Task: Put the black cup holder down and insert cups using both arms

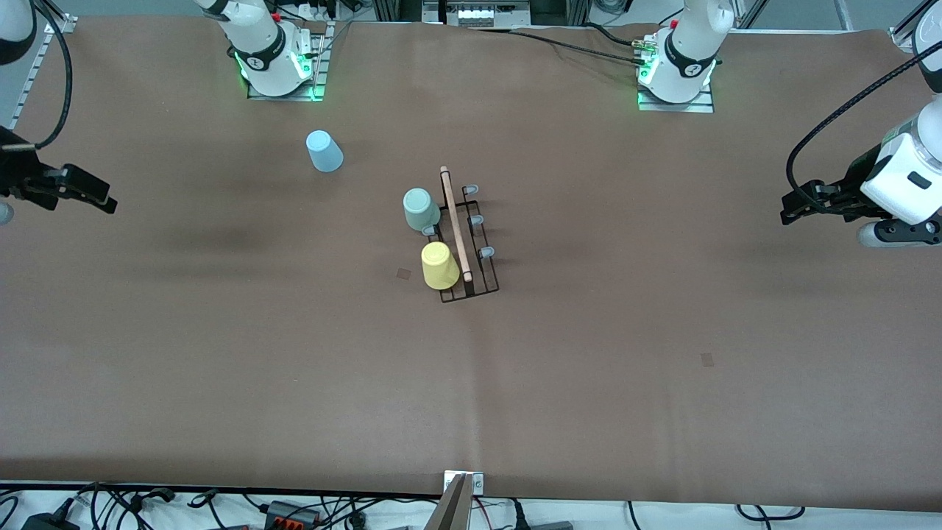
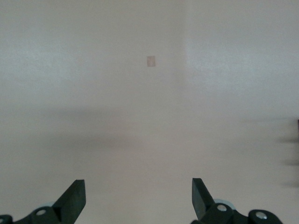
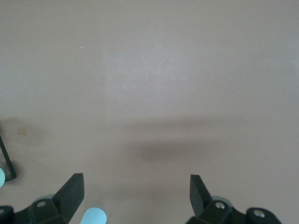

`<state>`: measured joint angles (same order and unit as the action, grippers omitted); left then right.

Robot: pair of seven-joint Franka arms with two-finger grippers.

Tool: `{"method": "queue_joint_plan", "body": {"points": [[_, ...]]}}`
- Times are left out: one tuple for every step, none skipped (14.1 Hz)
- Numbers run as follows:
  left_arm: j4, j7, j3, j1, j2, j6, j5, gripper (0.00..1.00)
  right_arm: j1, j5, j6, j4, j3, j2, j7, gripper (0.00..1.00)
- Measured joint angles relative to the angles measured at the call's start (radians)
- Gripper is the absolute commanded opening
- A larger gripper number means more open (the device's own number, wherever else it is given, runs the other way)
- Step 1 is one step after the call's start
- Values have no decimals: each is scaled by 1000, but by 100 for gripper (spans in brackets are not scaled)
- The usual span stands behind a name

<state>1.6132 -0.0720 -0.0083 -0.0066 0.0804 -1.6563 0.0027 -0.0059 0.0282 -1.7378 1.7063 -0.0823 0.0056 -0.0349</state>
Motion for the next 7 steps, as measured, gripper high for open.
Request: {"method": "queue_joint_plan", "body": {"points": [[0,0,-1,-2,0,0,0,100,0,0,14,0,3,-5,0,100],[0,0,-1,-4,0,0,0,100,0,0,24,0,6,-7,0,100],[-1,0,-2,-5,0,-1,0,100,0,0,29,1,7,-8,0,100],[-1,0,-2,-5,0,-3,0,100,0,0,29,2,8,-8,0,100],[-2,0,-2,-4,0,-6,0,100,0,-1,29,2,8,-8,0,100],[-4,0,-2,-3,0,-7,0,100,1,-4,29,3,8,-8,0,100],[-5,0,-2,-2,0,-7,0,100,1,-5,29,3,8,-8,-1,100]]}}
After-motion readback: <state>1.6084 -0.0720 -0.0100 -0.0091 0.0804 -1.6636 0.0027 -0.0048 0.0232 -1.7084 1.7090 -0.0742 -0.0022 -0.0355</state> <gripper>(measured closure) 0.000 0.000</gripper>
